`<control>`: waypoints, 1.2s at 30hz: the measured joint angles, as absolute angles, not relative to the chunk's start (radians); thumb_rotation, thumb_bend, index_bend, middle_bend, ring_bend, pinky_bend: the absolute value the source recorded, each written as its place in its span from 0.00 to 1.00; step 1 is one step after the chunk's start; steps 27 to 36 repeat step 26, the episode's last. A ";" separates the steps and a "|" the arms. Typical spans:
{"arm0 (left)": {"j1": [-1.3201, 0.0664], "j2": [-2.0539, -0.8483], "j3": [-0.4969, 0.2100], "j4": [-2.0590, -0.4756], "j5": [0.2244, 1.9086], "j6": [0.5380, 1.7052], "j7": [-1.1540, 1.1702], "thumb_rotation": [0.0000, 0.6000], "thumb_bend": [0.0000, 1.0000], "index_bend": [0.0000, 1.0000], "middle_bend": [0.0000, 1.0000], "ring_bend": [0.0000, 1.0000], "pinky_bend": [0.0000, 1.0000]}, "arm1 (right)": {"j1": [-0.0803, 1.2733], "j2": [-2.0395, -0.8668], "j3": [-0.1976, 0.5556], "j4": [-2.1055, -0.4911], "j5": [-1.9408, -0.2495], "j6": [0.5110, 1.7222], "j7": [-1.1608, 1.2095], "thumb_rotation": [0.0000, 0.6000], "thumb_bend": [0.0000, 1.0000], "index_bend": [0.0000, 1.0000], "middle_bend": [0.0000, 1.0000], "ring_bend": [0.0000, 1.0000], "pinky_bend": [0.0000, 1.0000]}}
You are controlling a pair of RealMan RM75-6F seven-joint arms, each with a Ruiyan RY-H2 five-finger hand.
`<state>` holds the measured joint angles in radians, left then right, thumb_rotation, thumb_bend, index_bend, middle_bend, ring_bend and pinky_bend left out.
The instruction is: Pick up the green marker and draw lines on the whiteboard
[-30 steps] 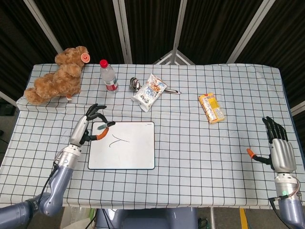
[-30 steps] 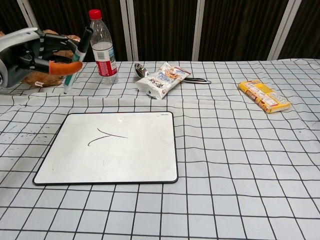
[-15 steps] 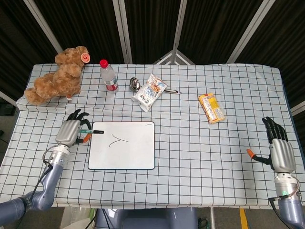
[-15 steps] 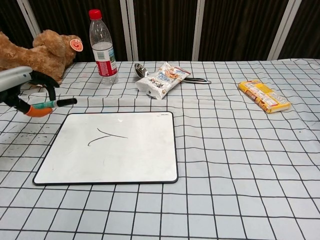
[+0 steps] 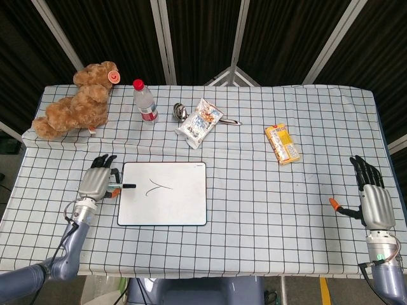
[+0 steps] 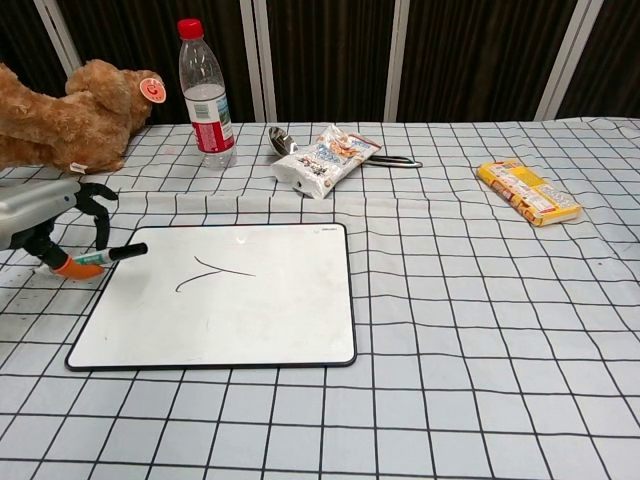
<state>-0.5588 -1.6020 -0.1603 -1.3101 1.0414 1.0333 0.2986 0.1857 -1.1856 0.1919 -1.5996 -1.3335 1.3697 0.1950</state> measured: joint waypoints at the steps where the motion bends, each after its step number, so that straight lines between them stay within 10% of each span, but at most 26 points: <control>1: -0.558 -1.602 -0.161 -1.312 1.038 1.031 0.296 1.00 0.25 0.43 0.00 0.00 0.00 | 0.186 -1.186 0.192 -1.600 -1.333 1.369 0.196 1.00 0.21 0.00 0.00 0.00 0.00; 9: -0.539 -1.559 -0.168 -1.378 1.010 1.016 0.263 1.00 0.21 0.13 0.00 0.00 0.00 | 0.186 -1.185 0.192 -1.599 -1.332 1.367 0.197 1.00 0.21 0.00 0.00 0.00 0.00; 36: -0.354 -1.247 -0.088 -1.709 1.205 1.246 0.161 1.00 0.08 0.01 0.00 0.00 0.00 | 0.185 -1.184 0.189 -1.598 -1.337 1.369 0.195 1.00 0.21 0.00 0.00 0.00 0.00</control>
